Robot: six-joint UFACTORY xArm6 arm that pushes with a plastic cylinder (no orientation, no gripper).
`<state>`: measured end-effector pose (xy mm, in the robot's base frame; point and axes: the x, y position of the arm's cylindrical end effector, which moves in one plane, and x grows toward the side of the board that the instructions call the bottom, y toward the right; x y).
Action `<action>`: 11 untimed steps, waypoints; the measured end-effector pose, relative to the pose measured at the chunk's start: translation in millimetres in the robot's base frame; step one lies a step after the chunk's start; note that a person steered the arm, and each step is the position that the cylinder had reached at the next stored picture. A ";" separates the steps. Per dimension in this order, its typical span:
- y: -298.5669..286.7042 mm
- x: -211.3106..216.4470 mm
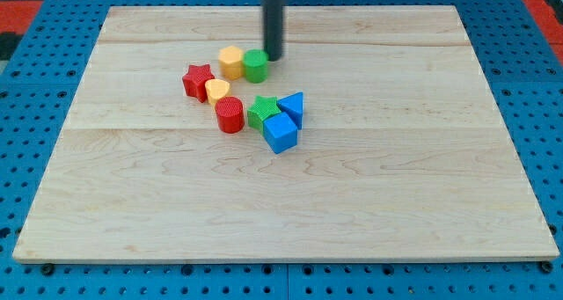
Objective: Nudge the blue triangle down a bit
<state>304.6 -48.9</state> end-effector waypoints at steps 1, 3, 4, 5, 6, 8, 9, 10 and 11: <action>-69.9 0.0; -68.4 -11.1; 6.2 -12.1; 95.7 -12.0; 160.4 23.8; 134.3 77.9; 90.8 96.2; 52.3 108.8; -6.5 109.0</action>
